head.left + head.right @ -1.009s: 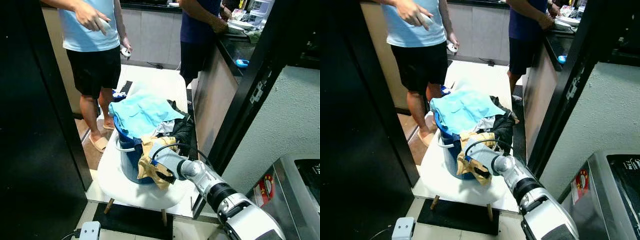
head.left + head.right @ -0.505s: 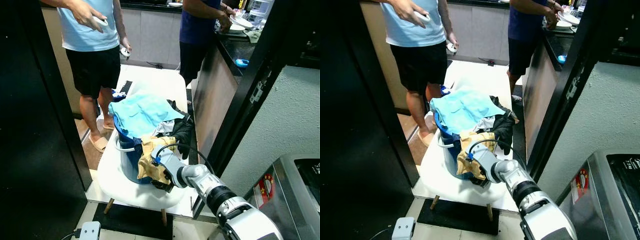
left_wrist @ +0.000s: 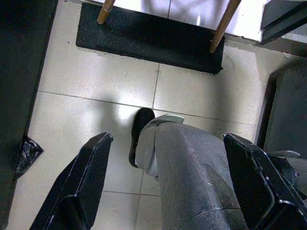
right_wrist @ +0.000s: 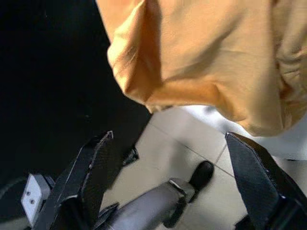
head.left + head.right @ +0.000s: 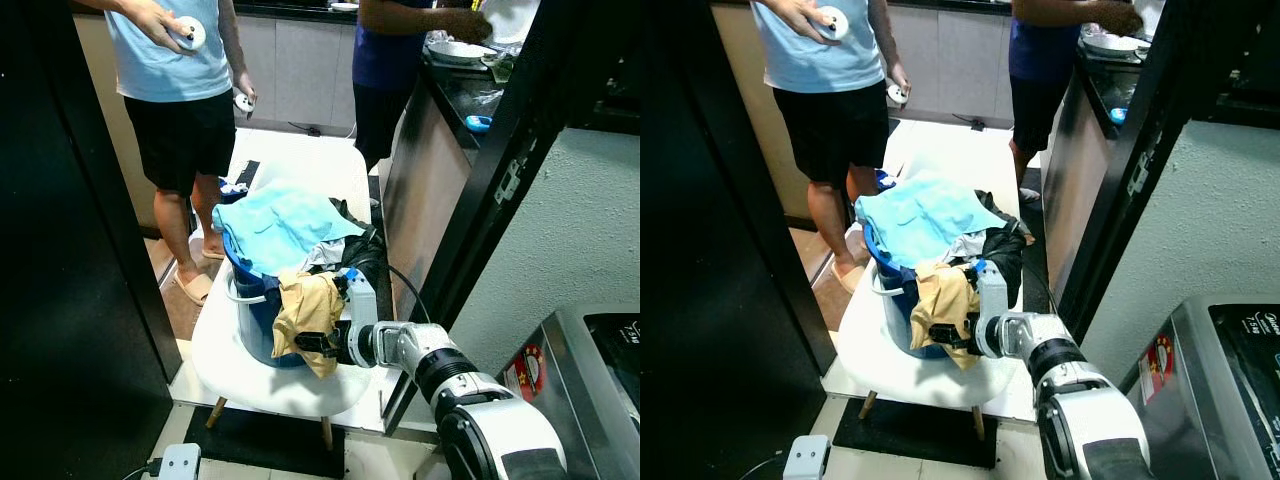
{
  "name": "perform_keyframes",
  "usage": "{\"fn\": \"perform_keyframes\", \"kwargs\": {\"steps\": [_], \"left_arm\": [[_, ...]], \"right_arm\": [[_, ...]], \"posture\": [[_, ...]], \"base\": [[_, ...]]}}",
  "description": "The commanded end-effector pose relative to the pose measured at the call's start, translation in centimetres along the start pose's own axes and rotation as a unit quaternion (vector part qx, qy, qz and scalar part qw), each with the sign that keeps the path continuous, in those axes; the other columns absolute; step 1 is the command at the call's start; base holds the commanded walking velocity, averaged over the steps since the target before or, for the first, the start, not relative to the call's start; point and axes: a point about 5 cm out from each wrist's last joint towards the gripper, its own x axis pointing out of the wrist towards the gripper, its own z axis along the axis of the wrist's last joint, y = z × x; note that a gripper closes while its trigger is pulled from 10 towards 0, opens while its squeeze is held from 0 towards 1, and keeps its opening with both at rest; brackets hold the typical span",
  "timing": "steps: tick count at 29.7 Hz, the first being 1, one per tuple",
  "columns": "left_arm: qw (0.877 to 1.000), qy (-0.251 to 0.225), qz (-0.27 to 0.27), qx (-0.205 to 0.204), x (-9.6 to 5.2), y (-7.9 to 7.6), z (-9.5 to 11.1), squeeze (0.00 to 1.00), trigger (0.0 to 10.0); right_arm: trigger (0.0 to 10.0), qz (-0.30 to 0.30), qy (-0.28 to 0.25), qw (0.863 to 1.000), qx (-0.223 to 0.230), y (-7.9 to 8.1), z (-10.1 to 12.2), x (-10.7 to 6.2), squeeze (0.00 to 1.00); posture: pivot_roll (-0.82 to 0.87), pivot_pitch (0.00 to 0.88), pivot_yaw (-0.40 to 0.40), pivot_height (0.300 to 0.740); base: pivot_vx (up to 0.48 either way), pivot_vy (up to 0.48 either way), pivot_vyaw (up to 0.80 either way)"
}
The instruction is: Clothes washing
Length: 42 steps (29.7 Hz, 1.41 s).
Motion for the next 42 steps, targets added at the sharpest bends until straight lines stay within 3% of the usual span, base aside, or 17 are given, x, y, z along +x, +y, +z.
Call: {"fn": "perform_keyframes", "kwargs": {"steps": [1,6,10,13,17,20,21,25,26,32,42], "left_arm": [[0.999,0.040,-0.026,0.006,-0.4,-1.2,-2.0,0.00,10.0],[0.999,0.040,-0.029,0.008,-0.4,-1.3,-2.0,0.00,10.0],[0.999,0.040,-0.030,0.009,-0.4,-1.4,-2.0,0.00,10.0],[0.999,0.041,-0.031,0.011,-0.4,-1.4,-2.0,0.00,10.0],[0.999,0.041,-0.030,0.014,-0.3,-1.3,-1.9,0.00,10.0],[0.999,0.040,-0.028,0.016,-0.3,-1.2,-1.9,0.00,10.0],[0.999,0.039,-0.022,0.017,-0.4,-1.1,-1.8,0.00,10.0],[0.999,0.038,-0.006,0.015,-0.4,-0.7,-1.9,0.00,10.0],[0.999,0.038,0.008,0.010,-0.5,-0.3,-1.9,0.00,10.0],[0.999,0.037,0.030,-0.005,-0.7,0.6,-2.1,0.00,10.0],[0.998,0.037,0.044,0.001,-1.0,1.4,-2.1,0.00,10.0]], "right_arm": [[10.0,-0.031,-0.012,0.999,0.032,-0.7,0.2,-0.3,0.00],[10.0,-0.132,-0.047,0.987,0.075,-3.0,0.0,-1.1,0.00],[10.0,-0.160,-0.079,0.977,0.119,-3.7,0.2,-1.6,0.00],[10.0,-0.160,-0.099,0.974,0.124,-3.8,0.8,-1.8,0.00],[10.0,-0.135,-0.169,0.976,0.031,-2.9,3.5,-2.3,0.00],[10.0,-0.119,-0.204,0.972,0.003,-2.2,4.6,-2.5,0.00],[10.0,-0.096,-0.247,0.964,-0.015,-1.3,5.9,-2.7,0.00],[10.0,-0.066,-0.296,0.951,-0.053,0.5,7.3,-2.8,0.00],[10.0,-0.050,-0.307,0.947,-0.086,1.9,7.6,-2.4,0.00],[10.0,-0.049,-0.297,0.947,-0.112,2.6,7.1,-1.7,0.00],[10.0,-0.033,-0.302,0.946,-0.115,3.1,6.8,-1.4,0.00]], "posture": [[0.15,0.000,-0.069,0.740],[0.14,0.000,-0.067,0.740],[0.14,0.000,-0.067,0.740],[0.14,0.000,-0.063,0.740],[0.14,0.000,-0.059,0.740],[0.14,0.000,-0.057,0.740],[0.14,0.000,-0.057,0.740],[0.15,0.000,-0.057,0.740],[0.15,0.000,-0.059,0.740],[0.16,0.000,-0.062,0.740],[0.16,0.000,-0.061,0.740]], "base": [[0.000,0.000,0.00],[0.000,0.000,0.00],[0.000,0.000,0.00],[0.000,0.000,0.00],[0.000,0.000,0.00],[0.000,0.000,0.00],[0.000,0.000,0.00],[0.000,0.000,0.00],[0.000,0.000,0.00],[0.000,0.000,0.00],[0.000,0.048,0.00]]}}
